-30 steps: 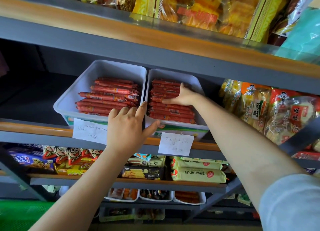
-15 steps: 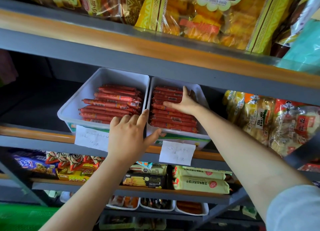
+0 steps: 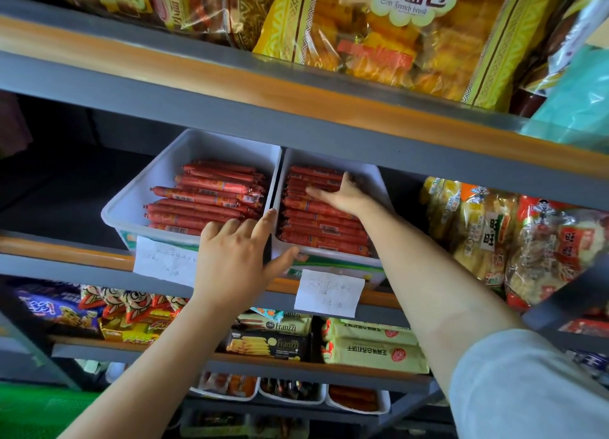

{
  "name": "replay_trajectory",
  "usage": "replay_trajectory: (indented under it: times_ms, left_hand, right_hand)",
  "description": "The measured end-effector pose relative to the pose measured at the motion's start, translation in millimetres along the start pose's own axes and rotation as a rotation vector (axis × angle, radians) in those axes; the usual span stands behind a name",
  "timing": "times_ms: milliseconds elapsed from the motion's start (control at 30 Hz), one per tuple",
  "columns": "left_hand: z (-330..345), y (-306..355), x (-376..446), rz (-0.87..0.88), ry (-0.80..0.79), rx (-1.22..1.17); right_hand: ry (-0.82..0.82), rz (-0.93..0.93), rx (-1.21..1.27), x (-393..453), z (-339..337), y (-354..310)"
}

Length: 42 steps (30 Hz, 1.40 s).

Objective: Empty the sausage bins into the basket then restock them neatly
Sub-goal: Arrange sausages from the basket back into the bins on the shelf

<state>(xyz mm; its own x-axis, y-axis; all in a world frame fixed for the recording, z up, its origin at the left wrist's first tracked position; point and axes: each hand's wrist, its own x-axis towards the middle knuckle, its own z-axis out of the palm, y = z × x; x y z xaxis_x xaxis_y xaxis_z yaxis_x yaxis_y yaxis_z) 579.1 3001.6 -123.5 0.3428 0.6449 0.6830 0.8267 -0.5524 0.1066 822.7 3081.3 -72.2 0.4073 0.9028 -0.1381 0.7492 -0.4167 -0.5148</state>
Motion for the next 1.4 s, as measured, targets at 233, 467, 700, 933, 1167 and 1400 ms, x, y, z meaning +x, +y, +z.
replay_trajectory:
  times_ms: [233,467,700,933,1167,1400]
  left_hand:
    - [0.8,0.1,0.1,-0.002,0.004,0.018]
    - [1.4,2.1,-0.6,-0.018,0.007,0.028]
    - [-0.2,3.0,0.1,-0.023,-0.001,0.025]
    - [-1.0,2.1,0.3,-0.019,-0.014,0.013]
    - [-3.1,0.2,1.5,0.013,-0.052,0.027]
    - [-3.6,-2.3,-0.6,0.027,-0.085,0.040]
  right_hand:
    - [-0.019,0.032,-0.031,14.0,-2.8,3.8]
    - [0.040,-0.122,0.275,-0.4,-5.8,4.9]
    - [0.097,-0.063,0.434,0.5,-14.1,1.2]
    - [0.127,-0.128,0.326,-8.9,-14.5,-2.8]
    - [-0.210,-0.308,-0.283,-36.5,-5.9,-8.2]
    - [-0.161,-0.280,-0.482,-47.0,0.0,13.7]
